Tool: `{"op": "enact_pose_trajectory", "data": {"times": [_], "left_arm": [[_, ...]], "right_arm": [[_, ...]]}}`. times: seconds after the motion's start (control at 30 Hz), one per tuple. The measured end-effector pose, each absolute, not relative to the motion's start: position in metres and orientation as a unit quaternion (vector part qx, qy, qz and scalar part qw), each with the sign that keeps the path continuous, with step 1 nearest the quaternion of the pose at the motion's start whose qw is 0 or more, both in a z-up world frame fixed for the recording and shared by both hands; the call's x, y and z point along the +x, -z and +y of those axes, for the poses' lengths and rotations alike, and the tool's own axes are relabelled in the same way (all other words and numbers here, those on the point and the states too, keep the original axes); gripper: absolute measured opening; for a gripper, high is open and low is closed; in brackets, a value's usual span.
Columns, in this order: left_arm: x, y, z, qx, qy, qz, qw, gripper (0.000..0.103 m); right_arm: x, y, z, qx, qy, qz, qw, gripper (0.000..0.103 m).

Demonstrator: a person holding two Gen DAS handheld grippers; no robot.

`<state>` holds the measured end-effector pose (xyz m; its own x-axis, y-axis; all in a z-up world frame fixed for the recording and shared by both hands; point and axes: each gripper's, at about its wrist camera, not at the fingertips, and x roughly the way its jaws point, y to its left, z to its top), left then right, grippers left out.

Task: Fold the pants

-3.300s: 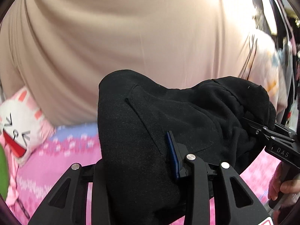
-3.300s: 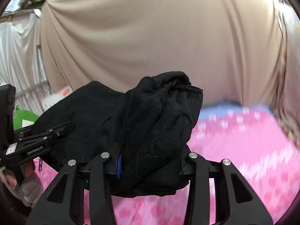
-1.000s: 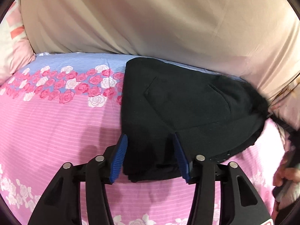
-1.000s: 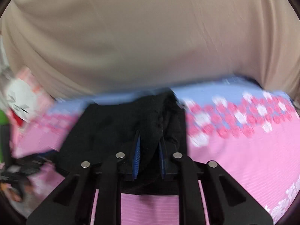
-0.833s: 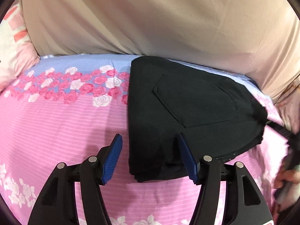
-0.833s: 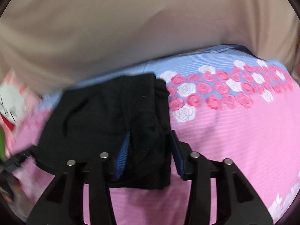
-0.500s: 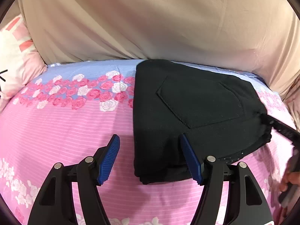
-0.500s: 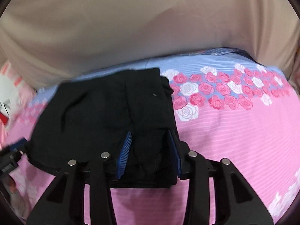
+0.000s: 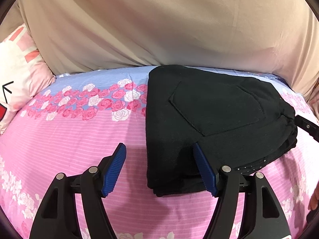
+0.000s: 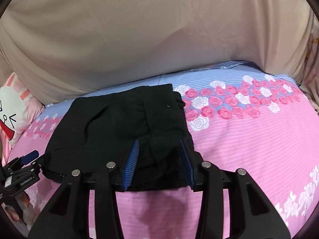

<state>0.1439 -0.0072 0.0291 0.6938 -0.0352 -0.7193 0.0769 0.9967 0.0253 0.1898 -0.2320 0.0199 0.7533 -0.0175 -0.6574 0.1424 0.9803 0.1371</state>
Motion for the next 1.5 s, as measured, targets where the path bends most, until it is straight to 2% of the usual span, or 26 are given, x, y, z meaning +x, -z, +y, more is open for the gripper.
{"op": "enact_pose_trajectory", "data": {"times": [0.1, 0.17, 0.2, 0.43, 0.67, 0.77, 0.9, 1.03, 1.1, 1.13, 1.3, 1.37, 1.5], "left_arm": [[0.142, -0.028, -0.008, 0.033, 0.027, 0.387, 0.921, 0.07], [0.142, -0.028, -0.008, 0.034, 0.026, 0.386, 0.922, 0.07], [0.141, -0.028, -0.008, 0.035, 0.025, 0.385, 0.922, 0.07], [0.142, -0.024, -0.005, 0.031, 0.018, 0.388, 0.921, 0.076], [0.126, -0.027, -0.001, 0.025, 0.011, 0.384, 0.923, 0.078], [0.113, -0.026, -0.001, 0.025, 0.004, 0.384, 0.923, 0.083], [0.091, -0.022, 0.0, 0.017, 0.0, 0.386, 0.922, 0.085], [0.073, -0.025, 0.0, 0.007, 0.003, 0.381, 0.925, 0.086], [0.071, -0.026, 0.004, -0.011, 0.023, 0.388, 0.921, 0.086], [0.071, -0.026, 0.007, -0.027, 0.037, 0.393, 0.918, 0.086], [0.105, -0.025, 0.044, -0.227, 0.15, 0.445, 0.853, 0.086], [0.129, -0.019, 0.055, -0.271, 0.146, 0.459, 0.833, 0.087], [0.166, 0.001, 0.056, -0.28, 0.143, 0.492, 0.812, 0.086]], "right_arm": [[0.183, -0.012, -0.241, 0.098, 0.061, 0.357, 0.927, 0.042], [0.179, -0.004, -0.248, 0.113, 0.065, 0.372, 0.919, 0.058], [0.178, 0.0, -0.251, 0.117, 0.066, 0.376, 0.917, 0.061], [0.184, 0.013, -0.255, 0.123, 0.063, 0.391, 0.91, 0.065], [0.147, -0.014, -0.241, 0.119, 0.07, 0.345, 0.928, 0.066], [0.129, -0.014, -0.233, 0.111, 0.074, 0.328, 0.935, 0.073], [0.108, -0.012, -0.224, 0.109, 0.066, 0.317, 0.94, 0.073], [0.1, -0.003, -0.22, 0.115, 0.05, 0.337, 0.933, 0.078], [0.101, -0.009, -0.227, 0.143, 0.024, 0.338, 0.93, 0.082], [0.104, -0.012, -0.231, 0.154, 0.018, 0.338, 0.928, 0.088], [0.143, -0.024, -0.26, 0.209, -0.008, 0.353, 0.912, 0.088], [0.168, -0.017, -0.276, 0.243, -0.008, 0.369, 0.897, 0.088], [0.203, 0.013, -0.291, 0.305, -0.018, 0.409, 0.86, 0.088]]}}
